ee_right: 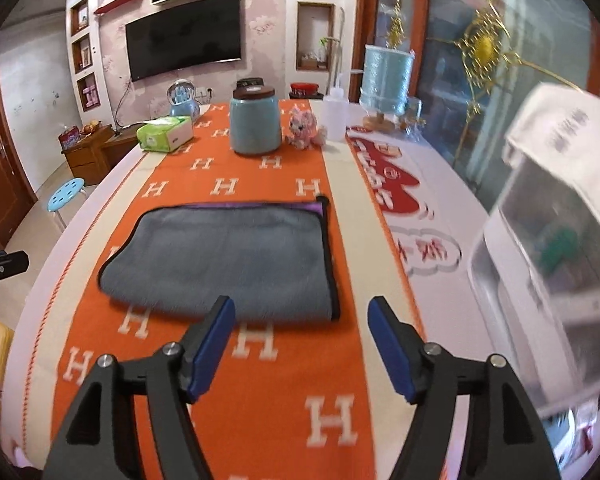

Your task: Fold towel

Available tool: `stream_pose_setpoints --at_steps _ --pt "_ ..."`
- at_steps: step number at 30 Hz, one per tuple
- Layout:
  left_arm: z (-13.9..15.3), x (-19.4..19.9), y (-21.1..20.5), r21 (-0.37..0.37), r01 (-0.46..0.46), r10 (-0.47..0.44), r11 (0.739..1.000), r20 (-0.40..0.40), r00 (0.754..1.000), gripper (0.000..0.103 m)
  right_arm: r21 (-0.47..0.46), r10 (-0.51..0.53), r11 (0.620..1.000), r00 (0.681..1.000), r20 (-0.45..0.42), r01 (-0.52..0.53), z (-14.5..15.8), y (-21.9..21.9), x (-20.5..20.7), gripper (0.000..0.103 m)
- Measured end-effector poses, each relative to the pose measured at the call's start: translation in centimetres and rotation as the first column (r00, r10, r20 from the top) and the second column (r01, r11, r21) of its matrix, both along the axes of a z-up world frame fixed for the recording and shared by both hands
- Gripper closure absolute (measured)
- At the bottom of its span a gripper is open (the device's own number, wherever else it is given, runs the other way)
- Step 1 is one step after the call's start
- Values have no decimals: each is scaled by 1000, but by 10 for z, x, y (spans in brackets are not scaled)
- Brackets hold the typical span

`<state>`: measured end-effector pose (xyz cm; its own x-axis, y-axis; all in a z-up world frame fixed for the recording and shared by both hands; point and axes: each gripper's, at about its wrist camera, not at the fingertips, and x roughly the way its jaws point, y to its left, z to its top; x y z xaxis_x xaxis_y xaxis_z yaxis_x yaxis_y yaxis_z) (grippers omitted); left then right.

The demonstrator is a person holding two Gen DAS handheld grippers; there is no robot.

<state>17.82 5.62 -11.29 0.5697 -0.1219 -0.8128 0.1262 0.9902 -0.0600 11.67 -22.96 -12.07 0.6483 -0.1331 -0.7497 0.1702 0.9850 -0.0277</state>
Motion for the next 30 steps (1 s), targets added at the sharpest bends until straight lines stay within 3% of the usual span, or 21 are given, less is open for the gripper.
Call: stream_pose_setpoints --at_steps 10,16,22,30 --pt "7 -59 9 -44 59 -60 997 -17 998 33 76 -23 997 999 -47 27 5 20 -75 22" --pt "21 -88 -3 -70 119 -119 990 -1 993 25 92 -32 995 998 -58 38 17 26 -104 12" --pt "38 -108 -19 -81 128 -128 988 7 992 13 157 -44 986 994 -100 59 27 23 -121 4" --pt "60 -130 -37 -76 113 -114 991 -2 994 5 207 -12 978 992 -129 39 54 21 -136 0"
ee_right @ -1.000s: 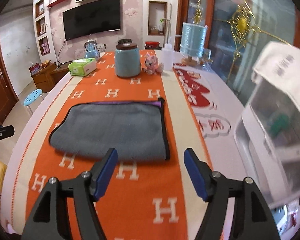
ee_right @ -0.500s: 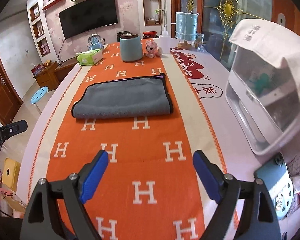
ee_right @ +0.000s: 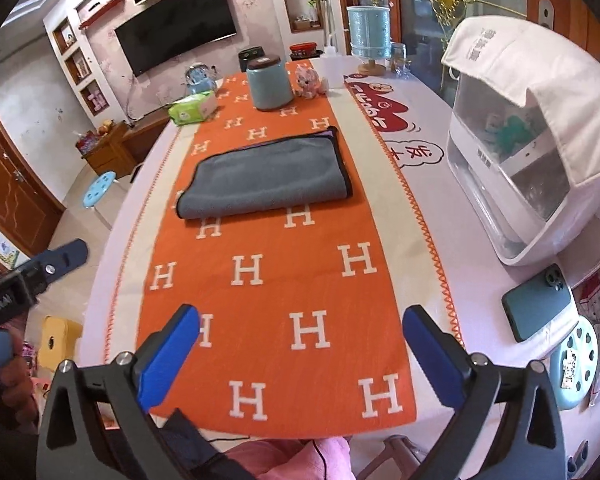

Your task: Fold towel

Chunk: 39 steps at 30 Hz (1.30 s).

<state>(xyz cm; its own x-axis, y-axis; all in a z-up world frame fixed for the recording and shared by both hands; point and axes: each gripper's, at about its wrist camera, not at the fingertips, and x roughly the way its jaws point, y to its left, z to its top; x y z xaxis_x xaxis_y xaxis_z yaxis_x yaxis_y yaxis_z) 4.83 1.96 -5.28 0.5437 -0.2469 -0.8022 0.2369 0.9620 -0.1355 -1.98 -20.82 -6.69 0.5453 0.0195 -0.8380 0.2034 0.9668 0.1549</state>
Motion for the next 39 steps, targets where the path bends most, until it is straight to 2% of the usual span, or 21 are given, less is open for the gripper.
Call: stream_pose_setpoints --at_steps 4,11,16,22,30,39 --pt "13 -13 -8 3 -3 3 1000 4 1000 1 12 20 1000 1000 3 -20 21 -1 -7 0" --pt "27 -32 -15 18 -48 47 999 47 998 1 30 36 999 999 14 -36 40 -2 -13 0" --pt "33 -43 -21 68 -88 81 994 104 991 1 3 40 999 998 54 -40 44 3 -19 0" --pt "37 -55 -22 110 -132 114 985 155 981 1 -17 39 999 998 59 -38 42 5 -22 0" --pt "40 -58 -20 131 -171 147 977 174 974 1 -46 94 995 990 110 -89 50 14 -23 0" --pt "39 -57 -19 129 -177 153 976 174 973 1 -49 110 993 987 115 -105 51 15 -19 0"
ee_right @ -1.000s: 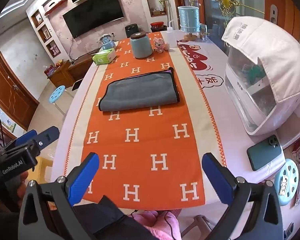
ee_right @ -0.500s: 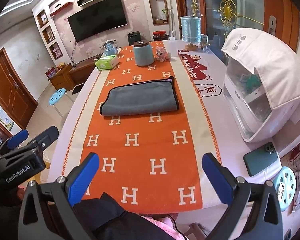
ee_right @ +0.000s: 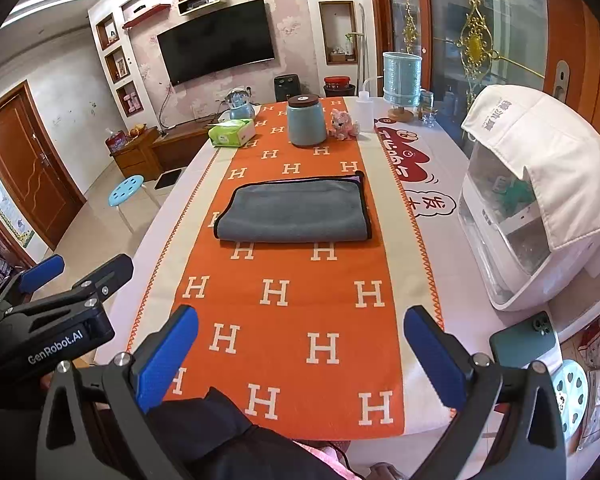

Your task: Fold towel

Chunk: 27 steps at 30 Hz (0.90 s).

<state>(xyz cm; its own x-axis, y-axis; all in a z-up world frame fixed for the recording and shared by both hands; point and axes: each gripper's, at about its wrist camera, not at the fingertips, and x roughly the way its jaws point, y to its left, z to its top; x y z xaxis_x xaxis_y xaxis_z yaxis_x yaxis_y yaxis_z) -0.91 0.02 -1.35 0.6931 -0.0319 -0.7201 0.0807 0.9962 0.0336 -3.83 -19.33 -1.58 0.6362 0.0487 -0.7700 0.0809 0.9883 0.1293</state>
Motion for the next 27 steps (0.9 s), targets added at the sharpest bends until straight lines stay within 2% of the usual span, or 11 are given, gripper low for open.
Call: stream_pose_setpoints --at_steps 27 --pt "-4 9 -4 -3 25 -25 1000 -15 1000 1 15 2 1000 999 -32 -2 -11 3 11 0"
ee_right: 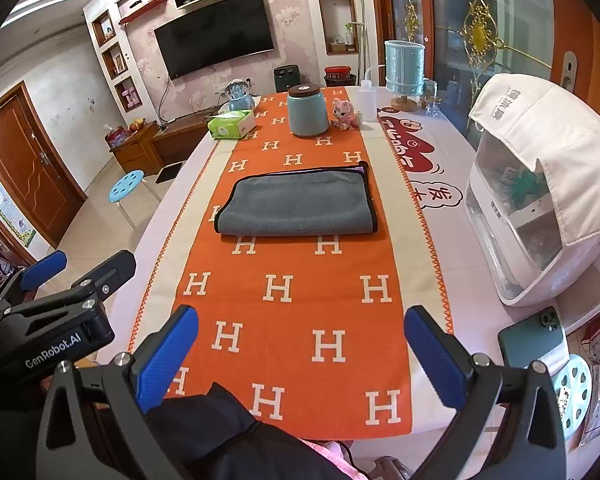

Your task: Fold towel

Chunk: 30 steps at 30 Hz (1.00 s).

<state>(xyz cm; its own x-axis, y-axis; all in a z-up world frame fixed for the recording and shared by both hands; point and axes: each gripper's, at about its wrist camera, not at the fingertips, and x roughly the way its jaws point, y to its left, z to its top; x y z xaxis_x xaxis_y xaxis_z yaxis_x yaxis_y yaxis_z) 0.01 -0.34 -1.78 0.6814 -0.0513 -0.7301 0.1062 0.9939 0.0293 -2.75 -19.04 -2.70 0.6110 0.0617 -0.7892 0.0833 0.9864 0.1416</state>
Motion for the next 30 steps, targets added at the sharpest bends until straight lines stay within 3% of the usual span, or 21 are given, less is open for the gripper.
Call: stream_pose_setpoints --at_steps 30 --pt "-2 9 -2 2 8 -8 1000 -8 1000 1 15 -4 1000 1000 -29 5 -11 -5 14 0"
